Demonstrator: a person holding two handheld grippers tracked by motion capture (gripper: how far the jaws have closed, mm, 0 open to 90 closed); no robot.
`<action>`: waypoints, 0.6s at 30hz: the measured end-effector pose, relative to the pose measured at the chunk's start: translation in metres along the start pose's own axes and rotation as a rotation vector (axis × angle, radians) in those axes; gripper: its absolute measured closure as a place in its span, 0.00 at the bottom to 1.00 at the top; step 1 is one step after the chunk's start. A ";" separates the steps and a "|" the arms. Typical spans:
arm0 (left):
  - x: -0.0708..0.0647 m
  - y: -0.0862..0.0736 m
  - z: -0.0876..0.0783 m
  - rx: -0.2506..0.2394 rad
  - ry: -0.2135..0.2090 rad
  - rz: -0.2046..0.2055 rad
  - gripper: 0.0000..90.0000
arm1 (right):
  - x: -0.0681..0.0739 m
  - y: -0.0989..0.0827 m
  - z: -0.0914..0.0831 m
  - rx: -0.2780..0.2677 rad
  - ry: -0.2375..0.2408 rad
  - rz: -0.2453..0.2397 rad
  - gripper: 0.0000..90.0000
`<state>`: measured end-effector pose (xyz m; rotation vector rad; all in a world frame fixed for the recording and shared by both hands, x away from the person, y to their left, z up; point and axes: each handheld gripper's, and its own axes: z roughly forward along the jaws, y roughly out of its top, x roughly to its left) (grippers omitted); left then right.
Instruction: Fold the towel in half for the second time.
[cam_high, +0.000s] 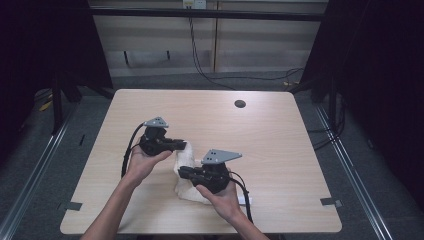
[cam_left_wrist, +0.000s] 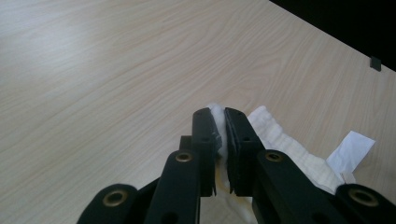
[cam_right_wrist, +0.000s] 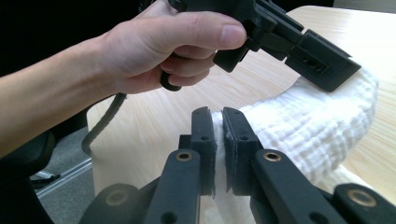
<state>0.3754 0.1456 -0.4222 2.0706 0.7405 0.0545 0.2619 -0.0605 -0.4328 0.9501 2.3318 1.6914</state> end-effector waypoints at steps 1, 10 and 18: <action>-0.001 0.001 0.002 0.000 -0.003 0.000 0.93 | -0.001 -0.001 -0.002 0.000 -0.006 -0.002 0.93; -0.006 -0.002 0.018 0.031 -0.017 -0.007 0.92 | -0.006 -0.013 -0.015 0.029 -0.042 -0.002 0.92; -0.013 -0.003 0.036 0.055 -0.045 -0.002 0.92 | -0.014 -0.028 -0.026 0.051 -0.065 0.011 0.92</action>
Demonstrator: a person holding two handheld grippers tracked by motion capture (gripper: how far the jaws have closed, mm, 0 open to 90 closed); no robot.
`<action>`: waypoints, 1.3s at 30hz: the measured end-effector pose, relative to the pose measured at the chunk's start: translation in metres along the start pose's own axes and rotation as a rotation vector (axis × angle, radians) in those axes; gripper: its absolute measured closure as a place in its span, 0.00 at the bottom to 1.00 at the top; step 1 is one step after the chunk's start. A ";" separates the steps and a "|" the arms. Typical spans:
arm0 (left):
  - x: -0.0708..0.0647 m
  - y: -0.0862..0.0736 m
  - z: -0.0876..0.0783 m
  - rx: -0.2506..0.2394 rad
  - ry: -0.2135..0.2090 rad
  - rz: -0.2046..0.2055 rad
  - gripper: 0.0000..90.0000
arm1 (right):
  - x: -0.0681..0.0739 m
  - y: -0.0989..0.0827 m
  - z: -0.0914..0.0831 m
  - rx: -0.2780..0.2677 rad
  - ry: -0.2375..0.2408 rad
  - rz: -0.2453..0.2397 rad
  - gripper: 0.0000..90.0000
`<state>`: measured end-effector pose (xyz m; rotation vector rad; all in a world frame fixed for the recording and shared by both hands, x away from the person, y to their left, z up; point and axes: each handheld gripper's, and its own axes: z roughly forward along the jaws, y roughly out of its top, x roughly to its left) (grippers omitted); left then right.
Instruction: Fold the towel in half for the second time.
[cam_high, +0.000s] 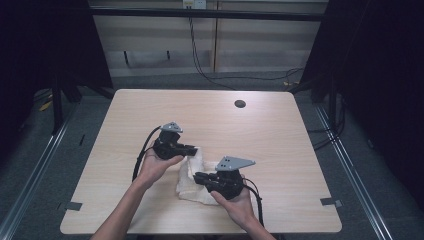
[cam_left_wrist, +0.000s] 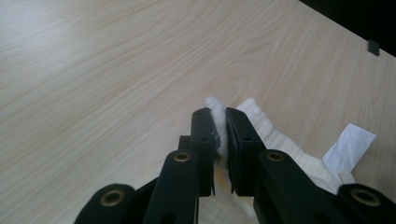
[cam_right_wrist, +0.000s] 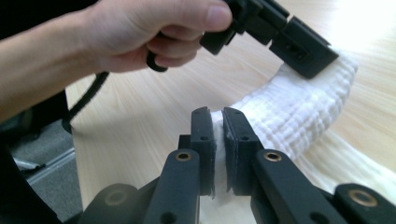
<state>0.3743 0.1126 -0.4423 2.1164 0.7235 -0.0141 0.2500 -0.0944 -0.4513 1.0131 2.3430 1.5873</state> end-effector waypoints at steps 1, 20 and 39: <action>0.000 0.000 0.001 0.006 -0.005 0.007 0.92 | -0.001 -0.003 -0.002 0.005 -0.007 0.001 0.92; -0.019 -0.002 0.049 0.096 -0.044 -0.010 0.83 | -0.007 -0.039 -0.016 0.143 -0.051 -0.020 0.90; -0.035 0.007 0.060 0.037 -0.106 0.005 0.58 | -0.014 -0.049 -0.040 0.165 -0.137 0.015 0.70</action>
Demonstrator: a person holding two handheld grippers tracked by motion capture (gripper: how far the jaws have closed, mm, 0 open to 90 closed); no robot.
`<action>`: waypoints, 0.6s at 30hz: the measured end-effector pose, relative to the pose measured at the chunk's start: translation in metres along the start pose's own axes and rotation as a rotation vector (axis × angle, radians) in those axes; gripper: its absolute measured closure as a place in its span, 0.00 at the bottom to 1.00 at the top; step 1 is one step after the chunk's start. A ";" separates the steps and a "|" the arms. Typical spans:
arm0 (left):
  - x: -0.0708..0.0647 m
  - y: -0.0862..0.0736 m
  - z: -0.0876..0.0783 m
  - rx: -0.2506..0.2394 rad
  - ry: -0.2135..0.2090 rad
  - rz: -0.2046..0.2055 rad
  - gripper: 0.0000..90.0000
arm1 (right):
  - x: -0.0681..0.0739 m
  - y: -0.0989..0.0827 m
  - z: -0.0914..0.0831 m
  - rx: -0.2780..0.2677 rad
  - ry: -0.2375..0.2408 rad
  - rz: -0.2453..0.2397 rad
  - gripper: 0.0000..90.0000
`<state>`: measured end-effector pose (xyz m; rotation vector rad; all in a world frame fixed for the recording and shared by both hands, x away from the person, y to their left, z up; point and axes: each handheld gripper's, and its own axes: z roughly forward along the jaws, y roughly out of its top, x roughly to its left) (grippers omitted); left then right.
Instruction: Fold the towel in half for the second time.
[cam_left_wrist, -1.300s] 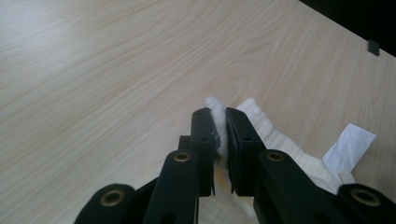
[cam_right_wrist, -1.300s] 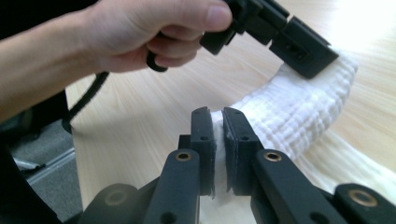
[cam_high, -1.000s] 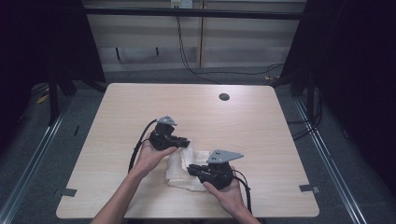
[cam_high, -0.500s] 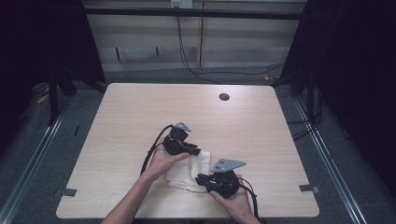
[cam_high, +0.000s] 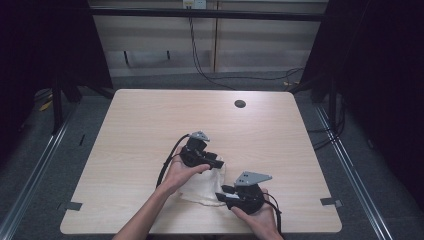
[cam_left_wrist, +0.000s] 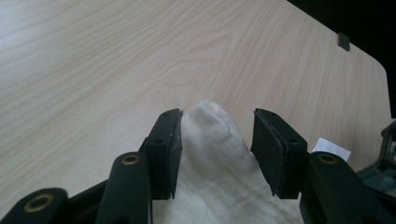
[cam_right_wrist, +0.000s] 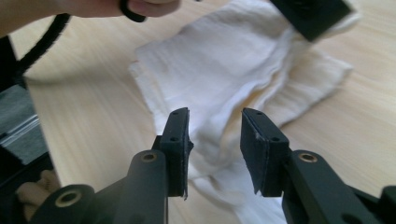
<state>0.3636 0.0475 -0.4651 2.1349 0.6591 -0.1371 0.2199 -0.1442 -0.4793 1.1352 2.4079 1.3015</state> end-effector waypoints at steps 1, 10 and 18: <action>0.000 0.000 -0.002 -0.012 0.004 0.007 0.57 | -0.001 0.000 -0.002 0.000 -0.024 0.001 0.69; 0.006 -0.009 -0.027 -0.060 0.073 0.025 0.54 | -0.028 0.007 -0.018 -0.070 -0.102 0.060 0.67; 0.014 -0.019 -0.055 -0.108 0.113 0.008 0.50 | -0.042 0.015 -0.033 -0.122 -0.128 0.075 0.67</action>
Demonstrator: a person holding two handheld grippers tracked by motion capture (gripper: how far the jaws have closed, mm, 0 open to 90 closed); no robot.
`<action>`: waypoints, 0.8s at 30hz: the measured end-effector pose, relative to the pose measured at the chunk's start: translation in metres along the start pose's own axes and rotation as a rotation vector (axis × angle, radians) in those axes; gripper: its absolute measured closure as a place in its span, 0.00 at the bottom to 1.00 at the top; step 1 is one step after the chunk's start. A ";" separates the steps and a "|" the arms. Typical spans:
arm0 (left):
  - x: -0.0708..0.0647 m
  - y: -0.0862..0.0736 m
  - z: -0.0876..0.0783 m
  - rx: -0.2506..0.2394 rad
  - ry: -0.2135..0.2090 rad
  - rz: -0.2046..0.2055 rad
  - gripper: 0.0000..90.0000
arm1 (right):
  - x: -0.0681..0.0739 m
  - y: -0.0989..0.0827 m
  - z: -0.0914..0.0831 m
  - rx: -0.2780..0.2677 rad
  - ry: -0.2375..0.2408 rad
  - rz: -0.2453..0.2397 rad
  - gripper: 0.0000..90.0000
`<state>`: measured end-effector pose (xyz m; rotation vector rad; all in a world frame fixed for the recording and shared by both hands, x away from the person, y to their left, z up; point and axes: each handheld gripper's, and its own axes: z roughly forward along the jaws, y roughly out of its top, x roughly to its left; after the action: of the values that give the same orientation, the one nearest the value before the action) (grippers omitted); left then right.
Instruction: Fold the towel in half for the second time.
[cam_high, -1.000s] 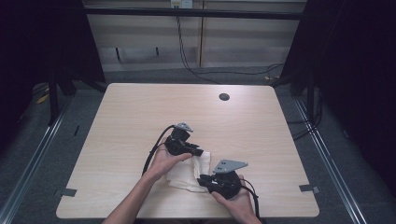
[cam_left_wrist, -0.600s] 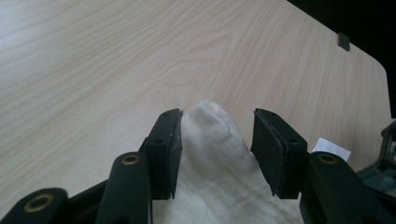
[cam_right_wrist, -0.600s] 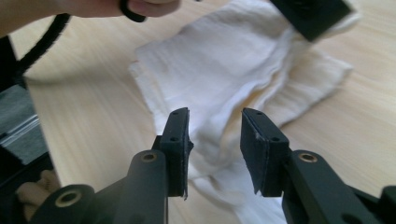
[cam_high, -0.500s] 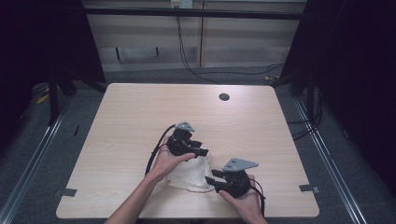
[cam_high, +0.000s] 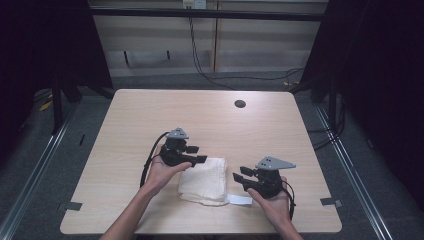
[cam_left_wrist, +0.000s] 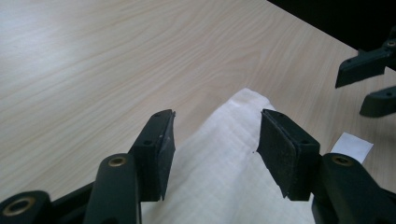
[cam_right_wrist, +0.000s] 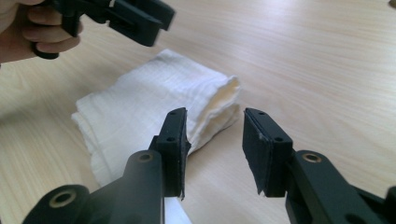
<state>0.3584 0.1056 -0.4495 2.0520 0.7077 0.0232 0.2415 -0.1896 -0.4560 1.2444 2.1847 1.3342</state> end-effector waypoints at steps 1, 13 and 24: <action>0.002 -0.001 -0.006 -0.010 0.008 -0.007 0.49 | -0.002 0.001 -0.002 -0.007 -0.004 -0.001 0.67; 0.017 -0.023 -0.061 -0.036 0.108 -0.052 0.33 | -0.035 -0.002 -0.031 -0.047 -0.038 0.043 0.60; 0.013 -0.068 -0.111 -0.021 0.163 -0.093 0.31 | -0.059 -0.019 -0.060 -0.009 -0.079 0.073 0.56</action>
<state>0.3060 0.2249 -0.4437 2.0107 0.8989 0.1454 0.2288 -0.2746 -0.4508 1.3623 2.0952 1.2978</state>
